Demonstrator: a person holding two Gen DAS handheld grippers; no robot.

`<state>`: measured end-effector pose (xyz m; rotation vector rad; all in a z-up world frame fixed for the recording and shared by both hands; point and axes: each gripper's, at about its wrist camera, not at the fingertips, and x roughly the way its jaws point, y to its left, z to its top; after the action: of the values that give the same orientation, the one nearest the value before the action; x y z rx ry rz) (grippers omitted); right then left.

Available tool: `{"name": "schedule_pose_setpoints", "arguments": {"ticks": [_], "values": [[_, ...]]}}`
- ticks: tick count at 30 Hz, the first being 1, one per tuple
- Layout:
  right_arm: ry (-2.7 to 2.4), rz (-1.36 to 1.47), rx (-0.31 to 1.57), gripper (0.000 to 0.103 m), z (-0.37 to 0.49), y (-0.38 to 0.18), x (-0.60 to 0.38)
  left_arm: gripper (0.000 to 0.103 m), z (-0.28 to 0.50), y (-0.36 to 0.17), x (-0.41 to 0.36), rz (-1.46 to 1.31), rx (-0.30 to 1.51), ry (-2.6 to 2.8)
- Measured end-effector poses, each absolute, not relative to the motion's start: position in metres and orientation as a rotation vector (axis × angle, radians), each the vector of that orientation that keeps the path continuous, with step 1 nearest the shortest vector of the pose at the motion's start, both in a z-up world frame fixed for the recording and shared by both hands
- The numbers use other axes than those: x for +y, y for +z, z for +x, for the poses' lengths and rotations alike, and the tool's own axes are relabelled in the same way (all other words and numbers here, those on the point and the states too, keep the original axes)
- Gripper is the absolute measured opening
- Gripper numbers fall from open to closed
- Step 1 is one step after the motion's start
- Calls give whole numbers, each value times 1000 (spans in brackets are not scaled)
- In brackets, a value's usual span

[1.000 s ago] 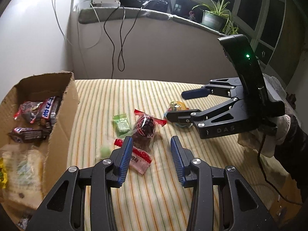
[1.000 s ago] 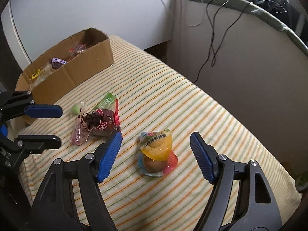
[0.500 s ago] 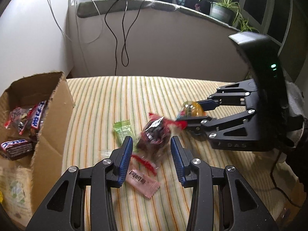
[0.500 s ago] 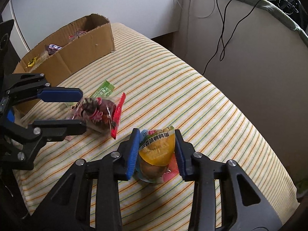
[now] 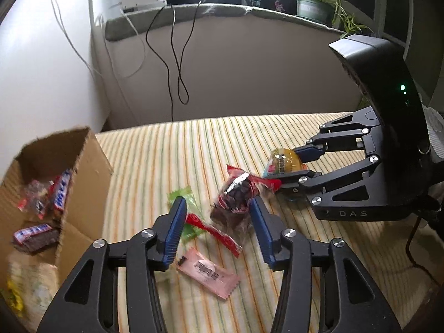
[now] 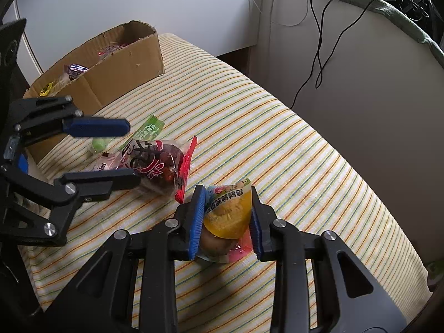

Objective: Organize snacks
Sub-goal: 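Grasp the red-tied chocolate bag with the left gripper while the right gripper grasps the yellow jelly cup, then carry the chocolate bag and jelly cup into the box and release both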

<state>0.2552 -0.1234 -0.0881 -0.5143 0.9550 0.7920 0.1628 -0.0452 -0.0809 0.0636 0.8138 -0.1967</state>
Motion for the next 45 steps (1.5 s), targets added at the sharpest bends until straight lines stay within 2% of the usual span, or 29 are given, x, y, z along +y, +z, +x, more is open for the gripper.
{"name": "schedule_pose_setpoints", "arguments": {"ticks": [9, 10, 11, 14, 31, 45], "values": [[779, -494, 953, 30, 257, -86, -129, 51, 183, -94, -53, 20, 869, -275], [777, -491, 952, 30, 258, -86, -130, 47, 184, -96, -53, 9, 875, -280], [775, -486, 952, 30, 258, -85, -131, 36, 185, -98, -53, 1, 882, -284], [774, -482, 948, 30, 258, -84, -133, 32, 186, -99, -53, -8, 882, -287], [739, -443, 880, 29, 239, -44, -144, 31, 150, -67, -30, -79, 778, -274], [798, -444, 788, 29, 197, -4, -99, 31, 99, -32, 33, -114, 687, -150]]}}
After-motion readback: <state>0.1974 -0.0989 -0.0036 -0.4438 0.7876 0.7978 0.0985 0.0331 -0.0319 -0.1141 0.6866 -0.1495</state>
